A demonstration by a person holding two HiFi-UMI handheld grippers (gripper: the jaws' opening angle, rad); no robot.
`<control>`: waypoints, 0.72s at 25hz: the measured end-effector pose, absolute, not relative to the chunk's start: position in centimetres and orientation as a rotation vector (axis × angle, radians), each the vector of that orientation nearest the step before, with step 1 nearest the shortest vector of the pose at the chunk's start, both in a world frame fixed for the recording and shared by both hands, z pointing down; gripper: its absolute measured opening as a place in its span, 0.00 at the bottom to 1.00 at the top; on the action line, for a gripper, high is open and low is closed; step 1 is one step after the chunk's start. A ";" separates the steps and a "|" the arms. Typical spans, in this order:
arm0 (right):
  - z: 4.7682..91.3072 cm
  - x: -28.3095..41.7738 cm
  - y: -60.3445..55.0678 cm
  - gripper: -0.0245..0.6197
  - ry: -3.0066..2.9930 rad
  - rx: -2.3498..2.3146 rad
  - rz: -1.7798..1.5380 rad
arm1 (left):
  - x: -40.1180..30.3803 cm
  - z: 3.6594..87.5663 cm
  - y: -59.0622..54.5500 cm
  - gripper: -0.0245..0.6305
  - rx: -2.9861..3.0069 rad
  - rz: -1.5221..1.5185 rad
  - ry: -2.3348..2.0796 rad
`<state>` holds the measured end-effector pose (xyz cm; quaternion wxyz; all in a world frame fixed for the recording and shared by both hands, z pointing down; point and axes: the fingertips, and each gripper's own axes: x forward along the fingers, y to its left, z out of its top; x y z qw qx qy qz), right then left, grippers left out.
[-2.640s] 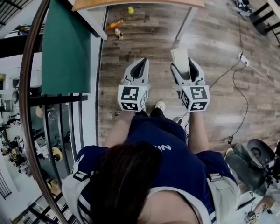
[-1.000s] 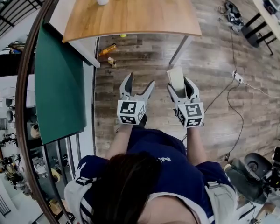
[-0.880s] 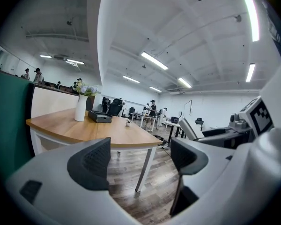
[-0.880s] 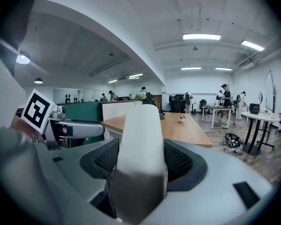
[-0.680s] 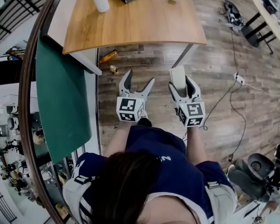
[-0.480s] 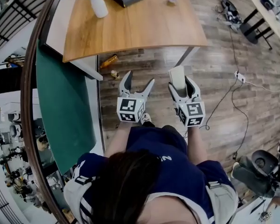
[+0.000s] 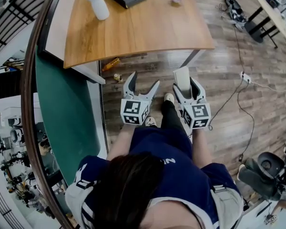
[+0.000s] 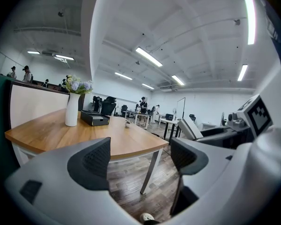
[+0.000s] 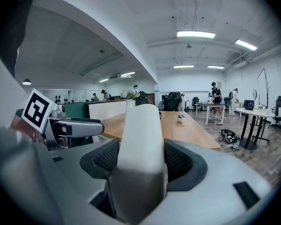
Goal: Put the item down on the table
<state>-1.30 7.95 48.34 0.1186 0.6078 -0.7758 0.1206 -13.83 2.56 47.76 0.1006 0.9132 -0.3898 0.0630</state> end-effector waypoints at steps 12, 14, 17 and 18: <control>49.4 1.3 -3.1 0.52 -2.355 1.658 0.362 | -13.2 49.1 -6.1 0.62 2.600 0.234 -1.305; 49.6 1.8 -5.4 0.52 -2.382 1.641 0.382 | -12.7 49.0 -8.0 0.62 2.585 0.226 -1.317; 50.1 3.0 -8.8 0.52 -2.406 1.605 0.420 | -11.4 48.7 -10.7 0.62 2.577 0.228 -1.351; 50.3 3.4 -10.0 0.52 -2.409 1.581 0.420 | -11.0 48.6 -11.7 0.62 2.570 0.224 -1.373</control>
